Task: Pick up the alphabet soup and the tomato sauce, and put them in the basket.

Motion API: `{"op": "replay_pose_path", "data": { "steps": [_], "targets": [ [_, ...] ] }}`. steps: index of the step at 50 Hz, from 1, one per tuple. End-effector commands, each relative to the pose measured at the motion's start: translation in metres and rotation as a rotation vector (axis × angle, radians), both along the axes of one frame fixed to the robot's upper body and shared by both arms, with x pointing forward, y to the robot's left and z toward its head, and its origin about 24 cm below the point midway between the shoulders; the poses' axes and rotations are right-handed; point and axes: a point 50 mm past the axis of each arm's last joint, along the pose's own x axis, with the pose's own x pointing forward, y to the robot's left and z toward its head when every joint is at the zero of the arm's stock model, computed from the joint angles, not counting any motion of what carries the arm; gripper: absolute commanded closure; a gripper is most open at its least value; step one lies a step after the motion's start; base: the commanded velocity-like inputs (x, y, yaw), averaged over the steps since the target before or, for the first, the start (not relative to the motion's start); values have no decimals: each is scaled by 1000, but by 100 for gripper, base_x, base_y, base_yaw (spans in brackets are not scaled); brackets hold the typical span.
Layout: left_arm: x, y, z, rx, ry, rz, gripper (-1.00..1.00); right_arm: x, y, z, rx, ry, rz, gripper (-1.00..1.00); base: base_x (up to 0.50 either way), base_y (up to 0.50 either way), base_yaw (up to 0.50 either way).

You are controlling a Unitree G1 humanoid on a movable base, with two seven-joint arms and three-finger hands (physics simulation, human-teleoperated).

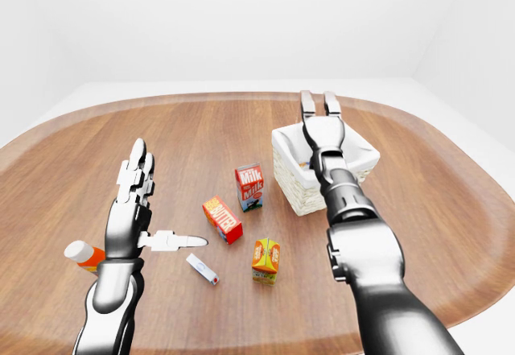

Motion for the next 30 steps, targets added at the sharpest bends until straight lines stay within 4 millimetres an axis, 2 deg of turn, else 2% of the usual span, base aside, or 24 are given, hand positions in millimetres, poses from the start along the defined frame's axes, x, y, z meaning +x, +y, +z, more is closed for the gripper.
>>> {"op": "replay_pose_path", "data": {
  "steps": [1, 13, 24, 30],
  "targets": [
    [0, 0, 0, 2, 1, -1, -100, 1, 1, 6, 4, -23, 5, -100, 0, 0, 0],
    [0, 0, 0, 3, 1, -1, -100, 2, 1, 7, 2, -26, 5, -100, 0, 0, 0],
    [0, 0, 0, 3, 1, -1, -100, 6, -2, 29, 2, -82, -2, -100, 0, 0, 0],
    [0, 0, 0, 3, 1, -1, -100, 9, -4, 47, 0, -115, -7, -100, 0, 0, 0]
  ]
}}
